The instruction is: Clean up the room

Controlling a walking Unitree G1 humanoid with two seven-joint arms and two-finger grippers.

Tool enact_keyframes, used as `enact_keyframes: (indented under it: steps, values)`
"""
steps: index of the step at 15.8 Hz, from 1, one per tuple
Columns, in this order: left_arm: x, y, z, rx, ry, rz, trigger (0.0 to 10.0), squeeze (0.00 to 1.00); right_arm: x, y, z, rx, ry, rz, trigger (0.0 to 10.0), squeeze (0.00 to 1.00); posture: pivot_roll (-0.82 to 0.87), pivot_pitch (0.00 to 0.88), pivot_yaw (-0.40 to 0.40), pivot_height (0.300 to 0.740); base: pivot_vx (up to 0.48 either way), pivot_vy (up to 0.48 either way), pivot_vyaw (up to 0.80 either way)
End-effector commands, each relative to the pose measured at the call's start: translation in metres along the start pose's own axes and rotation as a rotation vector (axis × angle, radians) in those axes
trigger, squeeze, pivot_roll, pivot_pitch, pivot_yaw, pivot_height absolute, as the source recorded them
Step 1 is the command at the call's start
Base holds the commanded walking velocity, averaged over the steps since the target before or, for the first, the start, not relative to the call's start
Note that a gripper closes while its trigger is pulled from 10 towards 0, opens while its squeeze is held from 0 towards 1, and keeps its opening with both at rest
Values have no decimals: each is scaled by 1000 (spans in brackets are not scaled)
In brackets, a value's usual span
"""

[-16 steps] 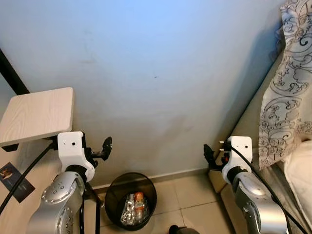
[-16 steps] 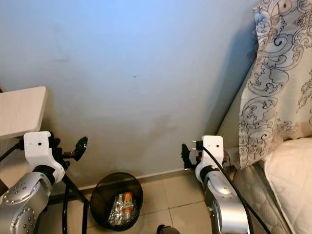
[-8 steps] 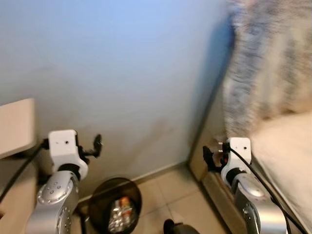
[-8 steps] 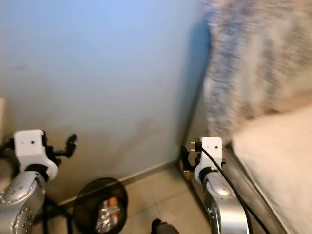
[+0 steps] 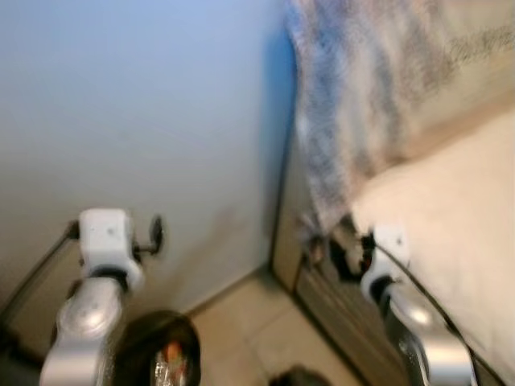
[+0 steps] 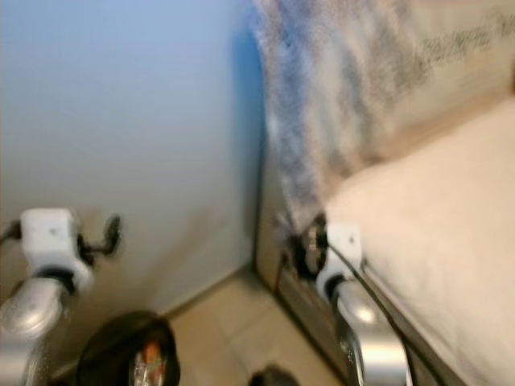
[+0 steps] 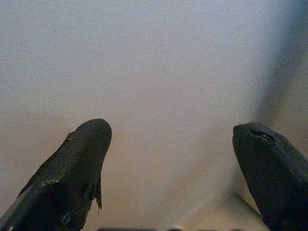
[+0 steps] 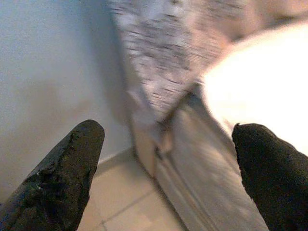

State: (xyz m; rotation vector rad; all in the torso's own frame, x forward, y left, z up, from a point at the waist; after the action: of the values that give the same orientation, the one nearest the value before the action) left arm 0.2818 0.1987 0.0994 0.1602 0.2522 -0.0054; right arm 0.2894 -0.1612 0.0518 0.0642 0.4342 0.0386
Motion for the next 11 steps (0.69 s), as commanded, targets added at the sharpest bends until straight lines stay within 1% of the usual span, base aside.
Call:
enact_keyframes:
  steps: [1,4,5,6,7,8,9,10,11]
  values:
    - [-4,-6,0,12,6,-76,10000,0,-2,1,1,6,3,4,10000,1000,-34,0,12,740,0,0,-800]
    - [-9,-12,-9,-5,36,-101,10000,0,-6,-1,0,5,5,-5,10000,1000,-39,0,12,740,0,0,-792]
    - [-9,-11,-11,0,31,-86,10000,0,-8,-3,-2,5,9,-14,10000,996,-39,0,8,740,0,0,-788]
    - [-7,-10,-10,1,23,-76,10000,0,-10,-4,-4,4,12,-21,10000,961,-42,0,10,740,0,0,-788]
    - [-6,-11,-9,-3,18,-82,10000,0,-11,-4,-4,2,13,-22,10000,812,-42,0,10,740,0,0,-781]
    - [-5,-12,-8,-5,15,-87,10000,0,-11,-3,-4,-2,12,-22,10000,812,-55,0,18,740,0,0,-781]
    - [-3,-14,-5,-16,6,-99,10000,0,-11,-4,-2,-11,5,-28,10000,400,-61,0,21,740,0,0,-575]
    - [-1,-15,-3,-11,0,-102,10000,0,-11,-7,0,-11,-4,-39,10000,400,-61,0,24,740,0,0,-575]
    - [0,-16,-3,-3,-2,-102,10000,0,-10,-8,1,-9,-11,-42,10000,39,-56,0,20,740,0,-259,0]
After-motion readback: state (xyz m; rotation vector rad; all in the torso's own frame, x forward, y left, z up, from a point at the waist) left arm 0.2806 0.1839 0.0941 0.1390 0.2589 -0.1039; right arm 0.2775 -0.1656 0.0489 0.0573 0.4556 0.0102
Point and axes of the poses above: a point about 5 cm out from each wrist's last joint towards the gripper, its own x axis pointing out of the wrist towards the gripper, its own z axis along the axis of the wrist's last joint, y = z × x, the point moved 6 cm from there along x, pointing out of the wrist towards the gripper, and after that the axes turned 3 degrees about x, right-handed, at the moved point
